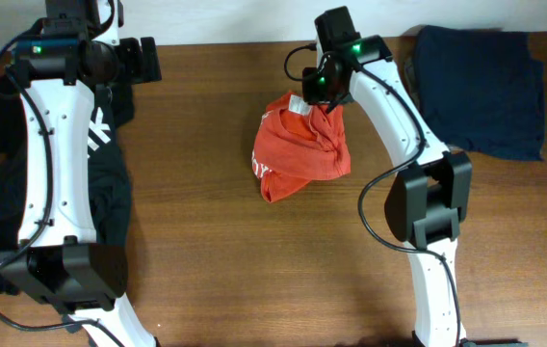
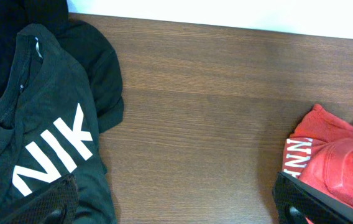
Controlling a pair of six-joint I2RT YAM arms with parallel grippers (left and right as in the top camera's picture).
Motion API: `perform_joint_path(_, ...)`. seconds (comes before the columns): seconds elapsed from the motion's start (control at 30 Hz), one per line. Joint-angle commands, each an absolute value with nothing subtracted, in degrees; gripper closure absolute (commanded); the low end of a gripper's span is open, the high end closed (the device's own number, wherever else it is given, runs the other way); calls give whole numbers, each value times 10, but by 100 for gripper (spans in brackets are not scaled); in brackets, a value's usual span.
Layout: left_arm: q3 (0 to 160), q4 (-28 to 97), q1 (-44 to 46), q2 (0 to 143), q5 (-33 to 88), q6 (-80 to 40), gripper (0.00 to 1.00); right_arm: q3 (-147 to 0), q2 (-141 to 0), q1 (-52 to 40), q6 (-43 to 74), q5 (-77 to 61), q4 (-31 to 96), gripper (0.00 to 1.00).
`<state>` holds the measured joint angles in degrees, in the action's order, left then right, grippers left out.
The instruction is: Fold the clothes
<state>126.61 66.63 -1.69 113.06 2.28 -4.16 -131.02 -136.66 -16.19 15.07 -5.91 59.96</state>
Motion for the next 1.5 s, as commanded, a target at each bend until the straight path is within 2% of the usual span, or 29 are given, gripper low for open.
perform_joint_path(0.0,1263,667,-19,1136,17,-43,1,-1312,-1372,-164,159,-53,578,93)
perform_joint_path(0.03,1263,668,-19,1136,17,-43,1,-1312,-1372,-164,159,-53,575,96)
perform_joint_path(0.33,1263,669,-19,1136,17,-43,1,-1314,-1361,-103,157,-57,614,96)
perform_joint_path(0.7,1263,670,-19,1136,17,-43,1,-1314,-1373,5,39,-117,639,95)
perform_joint_path(0.73,1263,670,-19,1136,17,-43,1,-1314,-1373,9,18,-133,645,75)
perform_joint_path(0.77,1263,670,-19,1136,17,-43,1,-1314,-1373,12,-3,-149,652,41)
perform_joint_path(0.8,1263,669,-19,1136,17,-43,1,-1315,-1372,14,-12,-158,660,20)
perform_joint_path(0.83,1263,670,-19,1136,17,-43,1,-1315,-1368,16,-15,-166,670,13)
perform_joint_path(0.87,1263,670,-19,1136,17,-43,1,-1315,-1364,17,-15,-171,679,11)
perform_joint_path(1.0,1263,670,-19,1136,17,-43,1,-1320,-1341,13,-32,-197,705,12)
perform_joint_path(1.23,1263,682,-19,1136,17,-43,1,-1336,-1308,-28,-45,-210,713,25)
perform_joint_path(1.47,1263,683,-19,1136,17,-43,1,-1317,-1333,-91,-42,-202,674,33)
